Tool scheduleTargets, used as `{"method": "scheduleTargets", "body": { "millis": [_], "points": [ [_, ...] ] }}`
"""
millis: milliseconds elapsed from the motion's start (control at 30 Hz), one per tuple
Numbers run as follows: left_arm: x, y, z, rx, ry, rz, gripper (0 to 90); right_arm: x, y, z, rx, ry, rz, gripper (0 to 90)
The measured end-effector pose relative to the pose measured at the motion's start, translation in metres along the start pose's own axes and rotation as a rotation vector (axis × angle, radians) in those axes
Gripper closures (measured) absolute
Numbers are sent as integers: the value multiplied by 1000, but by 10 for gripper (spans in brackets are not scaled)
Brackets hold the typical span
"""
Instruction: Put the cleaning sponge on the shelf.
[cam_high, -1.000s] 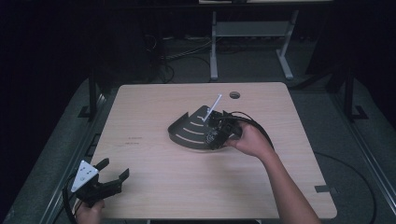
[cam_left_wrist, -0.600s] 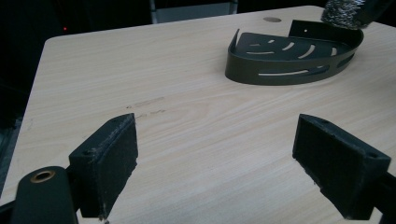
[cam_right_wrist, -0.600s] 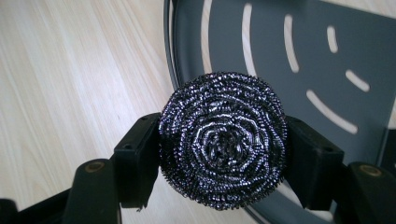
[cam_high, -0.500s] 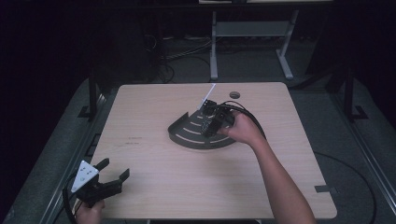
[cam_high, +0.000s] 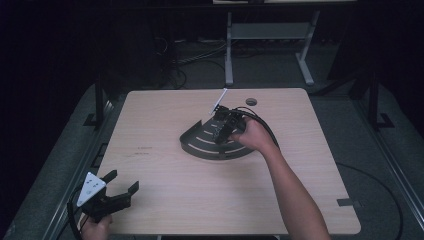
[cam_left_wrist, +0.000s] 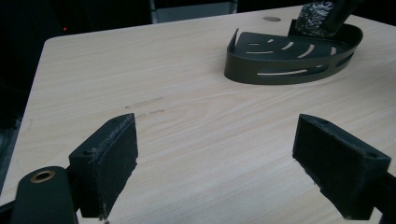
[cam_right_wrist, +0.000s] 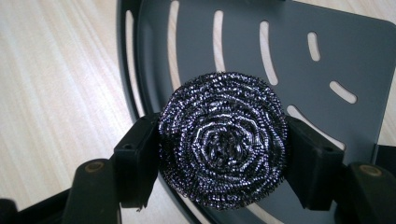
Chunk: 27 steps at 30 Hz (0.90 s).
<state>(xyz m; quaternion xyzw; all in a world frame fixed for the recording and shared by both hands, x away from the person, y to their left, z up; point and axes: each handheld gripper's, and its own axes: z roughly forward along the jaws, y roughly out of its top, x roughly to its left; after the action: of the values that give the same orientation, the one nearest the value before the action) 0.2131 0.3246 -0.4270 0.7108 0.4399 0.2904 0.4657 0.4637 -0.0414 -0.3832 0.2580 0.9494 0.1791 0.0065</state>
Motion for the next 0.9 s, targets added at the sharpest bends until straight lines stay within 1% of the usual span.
{"method": "scheduleTargets", "body": {
  "millis": [67, 200, 333, 433, 533, 600, 700, 767, 833, 900],
  "points": [
    [-1, 0, 2, 4, 2, -1, 134, -1, 0, 2, 10, -12, 1, 333],
    [-4, 1, 4, 9, -6, 11, 133, -5, 0, 4, 1, -18, 15, 333],
    [-5, 1, 4, 11, -5, 17, 134, -9, 2, 8, 6, -14, 37, 333],
    [-6, 2, 4, 11, -8, 19, 133, -10, 3, 12, 15, -13, 41, 333],
    [-6, 1, 4, 13, -12, 25, 133, -11, 5, 16, 20, -22, 47, 333],
    [-6, 2, 4, 10, -6, 24, 134, -12, 7, 20, 18, -14, 60, 333],
    [-6, 2, 3, 5, -12, 23, 133, -11, 9, 26, 26, -19, 56, 333],
    [-6, 2, 3, 5, -10, 23, 134, -11, 10, 30, 34, -25, 64, 333],
    [-6, 2, 3, 6, -11, 25, 134, -13, 10, 34, 38, -12, 78, 332],
    [-6, 2, 3, 5, -9, 23, 134, -13, 10, 38, 47, -21, 82, 332]
  ]
}}
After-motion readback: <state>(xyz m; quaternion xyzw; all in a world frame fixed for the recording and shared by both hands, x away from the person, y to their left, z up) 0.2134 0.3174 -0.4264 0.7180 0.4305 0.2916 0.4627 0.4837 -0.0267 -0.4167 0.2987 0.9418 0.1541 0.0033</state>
